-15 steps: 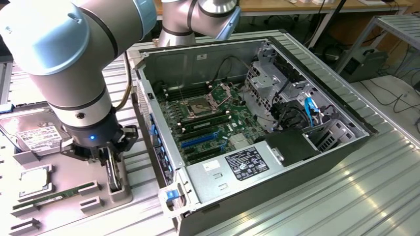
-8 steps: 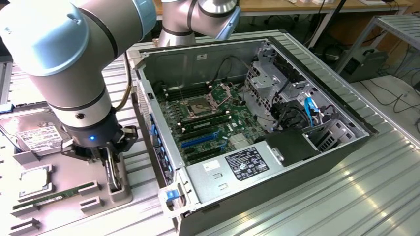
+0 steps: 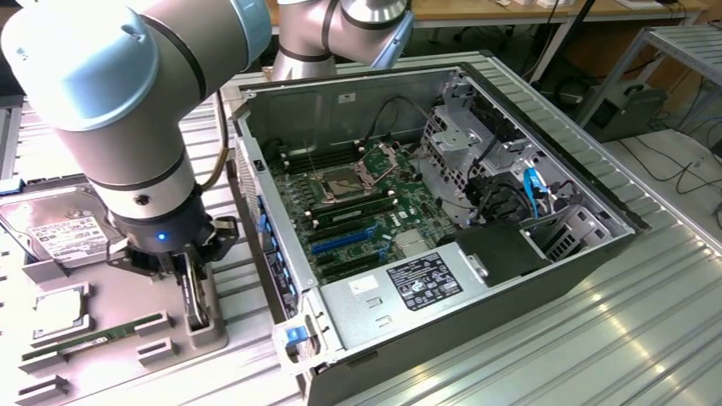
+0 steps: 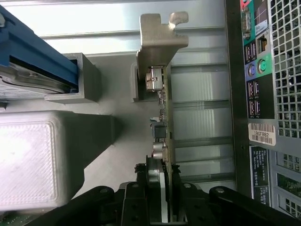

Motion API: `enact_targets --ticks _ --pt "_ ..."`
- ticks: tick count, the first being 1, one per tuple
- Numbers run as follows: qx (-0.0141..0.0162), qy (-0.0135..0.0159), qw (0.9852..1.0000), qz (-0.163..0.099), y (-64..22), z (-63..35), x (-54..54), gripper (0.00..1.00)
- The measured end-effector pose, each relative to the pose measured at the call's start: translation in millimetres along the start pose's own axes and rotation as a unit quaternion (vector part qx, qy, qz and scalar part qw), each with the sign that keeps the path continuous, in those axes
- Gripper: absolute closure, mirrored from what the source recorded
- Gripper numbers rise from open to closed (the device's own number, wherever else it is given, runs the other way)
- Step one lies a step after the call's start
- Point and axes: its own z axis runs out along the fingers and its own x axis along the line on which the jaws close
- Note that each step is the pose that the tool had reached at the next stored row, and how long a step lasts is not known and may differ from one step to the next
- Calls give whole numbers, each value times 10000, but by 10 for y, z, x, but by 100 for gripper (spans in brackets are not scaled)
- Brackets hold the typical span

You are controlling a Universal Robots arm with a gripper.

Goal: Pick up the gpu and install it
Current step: 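Pick up the gpu and move the gpu toward the slot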

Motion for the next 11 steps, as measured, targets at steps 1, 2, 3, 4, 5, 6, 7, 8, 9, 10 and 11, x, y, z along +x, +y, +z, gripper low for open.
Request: enact_targets --ticks 1,2,3,4,5,6,7,8,9,10,11 --pt "0 0 10000 -1 0 1 -2 71" --pt "-3 -3 10000 -1 0 5 -5 71" --pt "-2 -2 10000 -1 0 5 -6 71" --pt "-2 -2 10000 -1 -1 6 -8 71" --pt "-1 -1 10000 -1 -1 7 -9 71" --pt "-1 0 10000 -1 -1 7 -10 71" --pt "0 0 10000 -1 -1 7 -10 71" --pt "0 0 10000 -1 -2 8 -11 71" --pt "-1 -1 10000 -1 -1 9 -11 71" --pt "-1 -1 10000 -1 -2 9 -11 71" --pt "-1 -1 10000 -1 -2 9 -11 71"
